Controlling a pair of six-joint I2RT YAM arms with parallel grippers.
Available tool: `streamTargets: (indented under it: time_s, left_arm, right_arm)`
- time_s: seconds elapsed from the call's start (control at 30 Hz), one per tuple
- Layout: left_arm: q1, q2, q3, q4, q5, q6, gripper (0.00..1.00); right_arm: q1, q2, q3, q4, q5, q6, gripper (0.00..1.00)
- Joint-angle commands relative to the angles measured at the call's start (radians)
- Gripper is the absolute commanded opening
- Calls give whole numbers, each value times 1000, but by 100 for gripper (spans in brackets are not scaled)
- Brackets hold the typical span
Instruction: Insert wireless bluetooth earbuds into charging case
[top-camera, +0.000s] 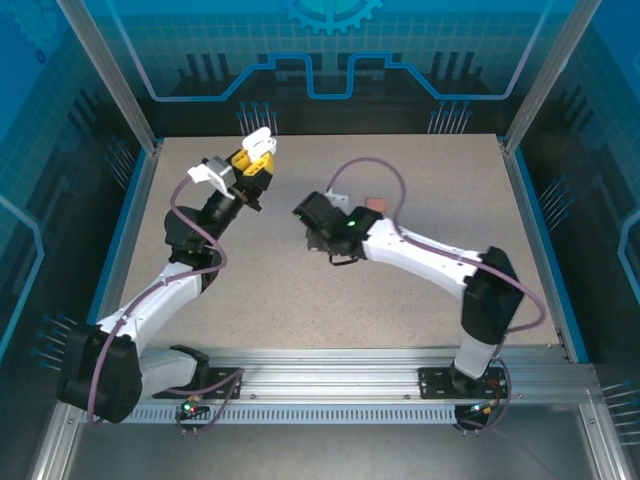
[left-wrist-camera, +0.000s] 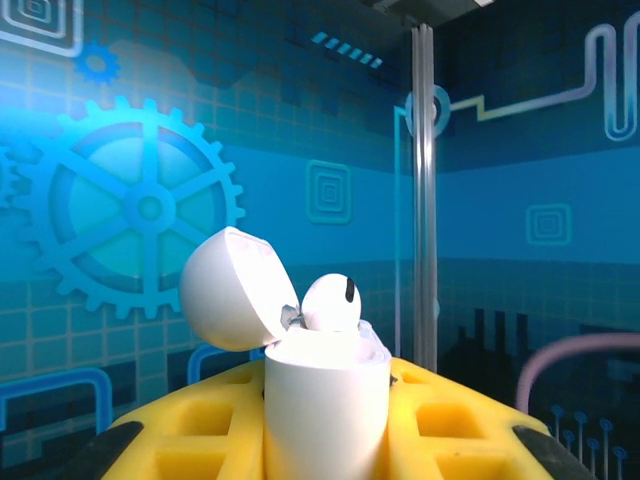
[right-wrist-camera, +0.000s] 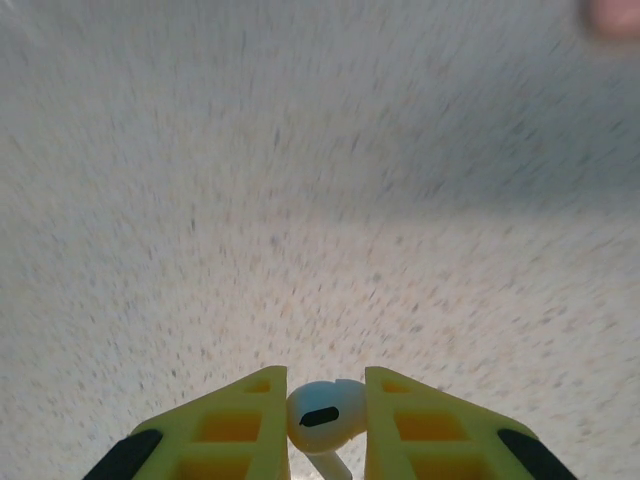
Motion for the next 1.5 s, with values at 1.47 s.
streamTargets:
  time_s: [1.47]
  left_arm:
    - [-281, 273, 160, 123, -44, 138, 0]
  right_arm:
    - [-162, -502, -372, 1182, -344, -234, 21]
